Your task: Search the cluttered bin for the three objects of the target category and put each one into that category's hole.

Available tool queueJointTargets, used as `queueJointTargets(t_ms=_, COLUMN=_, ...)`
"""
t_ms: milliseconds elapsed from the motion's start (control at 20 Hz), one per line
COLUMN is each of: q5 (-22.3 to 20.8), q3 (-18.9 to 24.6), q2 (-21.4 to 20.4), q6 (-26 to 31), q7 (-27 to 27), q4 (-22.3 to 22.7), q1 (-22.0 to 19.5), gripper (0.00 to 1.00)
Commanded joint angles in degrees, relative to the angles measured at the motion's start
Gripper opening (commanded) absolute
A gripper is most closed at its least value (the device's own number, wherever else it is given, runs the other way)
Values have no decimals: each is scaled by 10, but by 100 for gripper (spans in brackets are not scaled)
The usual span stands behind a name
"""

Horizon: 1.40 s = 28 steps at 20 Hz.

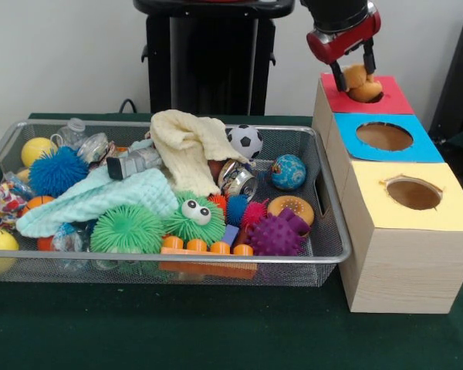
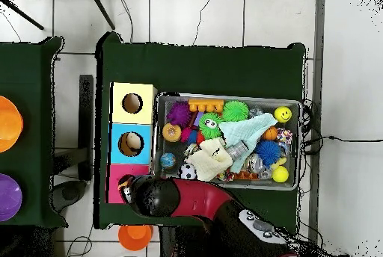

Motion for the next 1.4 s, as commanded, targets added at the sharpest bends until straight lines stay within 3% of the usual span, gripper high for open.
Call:
queueJointTargets(t_ms=50, q5=7, q3=-8, q2=6, q6=2, q7=109, q4=-23, q1=10, gripper=100)
queueJointTargets(t_ms=400, q5=25, q3=-17, q2=-52, q6=55, q7=117, q4=-42, q1=20, gripper=100)
queueJointTargets(t_ms=800, q5=8, q3=-58, q2=-95, q6=75, q7=121, q4=-71, q1=54, gripper=100)
queueJointTargets(t_ms=1050, q5=7, q3=-74, q2=-98, q6=80, q7=118, q4=-75, q1=64, gripper=100)
queueJointTargets(t_ms=1400, q5=-11, q3=-111, q2=-71, q6=111, q7=112, q4=-96, q1=90, gripper=100)
